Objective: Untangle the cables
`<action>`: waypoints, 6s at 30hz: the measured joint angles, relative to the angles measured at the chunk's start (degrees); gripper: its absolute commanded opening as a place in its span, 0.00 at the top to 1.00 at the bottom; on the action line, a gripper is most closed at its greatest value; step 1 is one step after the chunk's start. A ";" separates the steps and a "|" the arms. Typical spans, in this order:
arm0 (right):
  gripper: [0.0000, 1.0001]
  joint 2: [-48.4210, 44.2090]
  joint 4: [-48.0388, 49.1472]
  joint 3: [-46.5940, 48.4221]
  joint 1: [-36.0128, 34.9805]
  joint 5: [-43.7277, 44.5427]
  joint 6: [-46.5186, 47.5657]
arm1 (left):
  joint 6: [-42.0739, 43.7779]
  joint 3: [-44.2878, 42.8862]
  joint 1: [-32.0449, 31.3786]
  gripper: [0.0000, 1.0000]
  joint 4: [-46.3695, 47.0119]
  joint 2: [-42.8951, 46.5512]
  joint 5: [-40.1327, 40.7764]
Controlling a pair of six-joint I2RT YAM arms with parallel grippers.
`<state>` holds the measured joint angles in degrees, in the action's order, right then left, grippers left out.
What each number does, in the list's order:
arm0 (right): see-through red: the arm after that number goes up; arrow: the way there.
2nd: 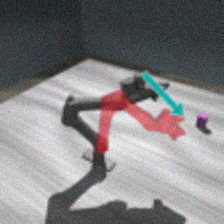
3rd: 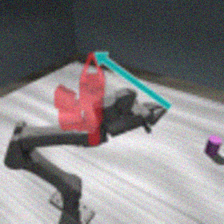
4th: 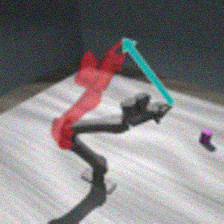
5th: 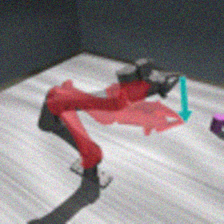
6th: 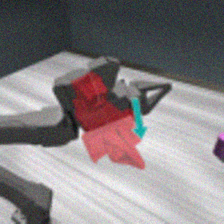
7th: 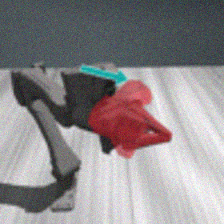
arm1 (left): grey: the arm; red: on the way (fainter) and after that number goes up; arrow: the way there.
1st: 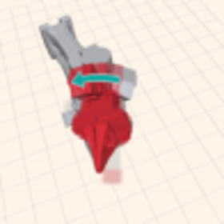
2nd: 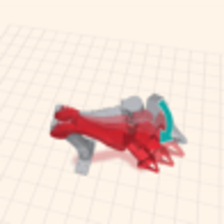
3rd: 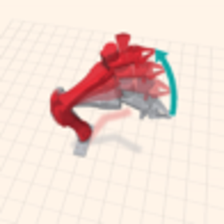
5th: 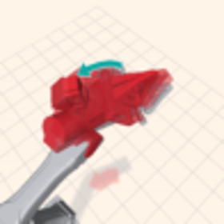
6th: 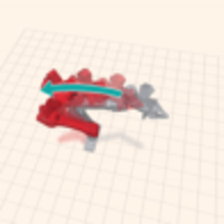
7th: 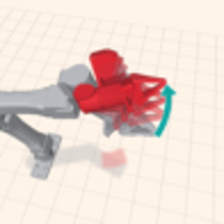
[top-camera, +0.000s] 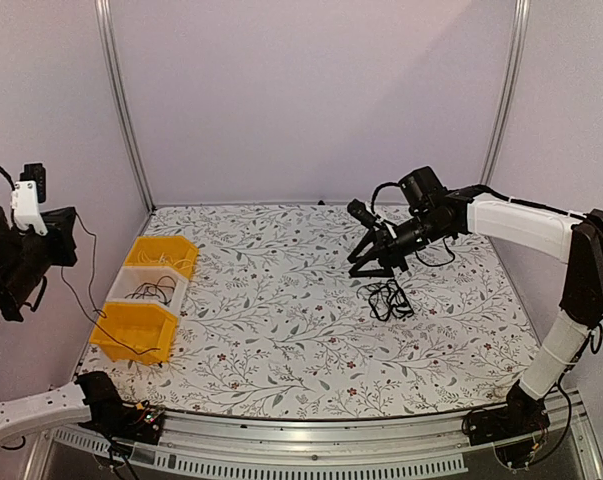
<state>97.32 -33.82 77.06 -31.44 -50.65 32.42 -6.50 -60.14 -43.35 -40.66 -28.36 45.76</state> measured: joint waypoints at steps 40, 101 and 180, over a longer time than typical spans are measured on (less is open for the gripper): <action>0.50 0.68 0.00 -1.29 0.00 0.02 0.52 | 12.52 16.61 25.03 1.00 -1.27 -9.73 -7.91; 0.52 6.64 -5.92 1.11 0.00 -0.96 4.09 | 24.79 16.74 24.55 0.59 -8.13 -40.11 -29.59; 1.00 19.19 -12.72 8.02 7.80 18.16 0.39 | -2.51 -5.64 -12.79 0.48 58.51 -77.94 -41.53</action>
<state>116.51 -46.54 85.08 -23.64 -32.49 32.82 -9.02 -65.78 -56.14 17.85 -106.30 4.23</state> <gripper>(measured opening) 0.013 0.445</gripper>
